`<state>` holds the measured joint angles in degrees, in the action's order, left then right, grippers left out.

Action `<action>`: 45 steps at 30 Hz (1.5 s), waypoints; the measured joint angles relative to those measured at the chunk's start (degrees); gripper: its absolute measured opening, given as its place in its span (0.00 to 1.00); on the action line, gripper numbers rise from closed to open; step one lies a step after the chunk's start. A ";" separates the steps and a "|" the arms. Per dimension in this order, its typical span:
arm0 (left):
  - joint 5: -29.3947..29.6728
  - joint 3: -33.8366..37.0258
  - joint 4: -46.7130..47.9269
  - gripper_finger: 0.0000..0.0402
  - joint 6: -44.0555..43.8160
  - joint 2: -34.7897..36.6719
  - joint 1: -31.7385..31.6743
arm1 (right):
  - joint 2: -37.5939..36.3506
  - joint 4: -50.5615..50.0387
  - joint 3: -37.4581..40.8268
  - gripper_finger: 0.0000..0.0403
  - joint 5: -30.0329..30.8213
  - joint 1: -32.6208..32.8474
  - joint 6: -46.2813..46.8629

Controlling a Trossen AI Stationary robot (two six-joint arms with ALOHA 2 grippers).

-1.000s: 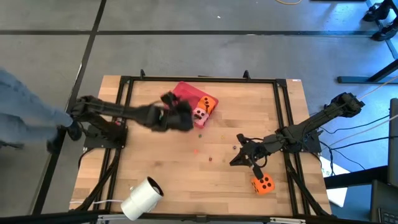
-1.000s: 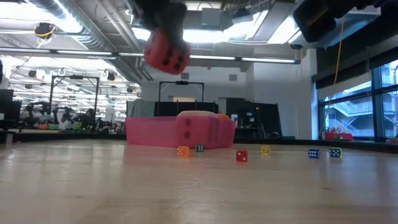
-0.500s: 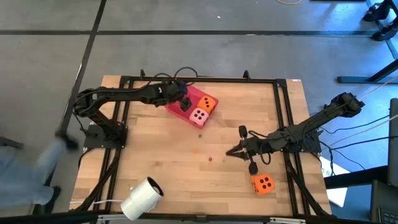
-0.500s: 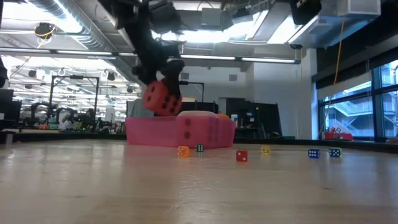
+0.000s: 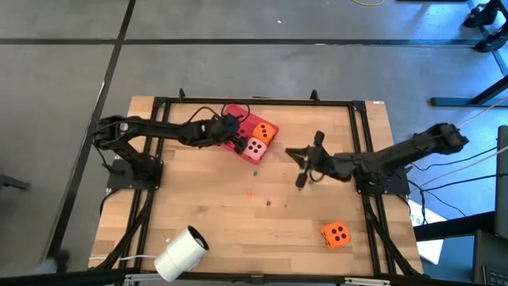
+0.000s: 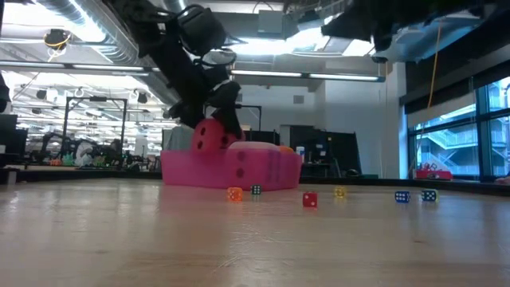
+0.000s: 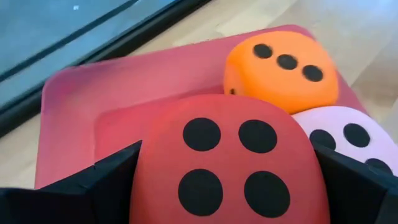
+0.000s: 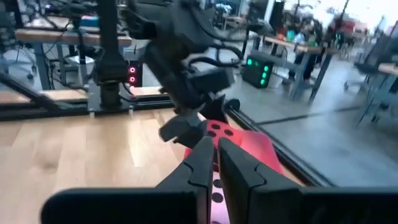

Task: Pick & Place Dice
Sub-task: Put the large red die into the red bin

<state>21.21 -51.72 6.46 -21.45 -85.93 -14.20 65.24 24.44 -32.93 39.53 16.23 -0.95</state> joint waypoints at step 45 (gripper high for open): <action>-0.83 -0.02 -2.81 1.00 8.61 -1.53 -0.31 | 18.23 13.74 -2.45 0.02 -21.43 -16.25 1.77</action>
<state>20.38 -51.75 3.65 -12.84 -87.46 -14.51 83.48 38.18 -35.38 18.10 -0.03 0.82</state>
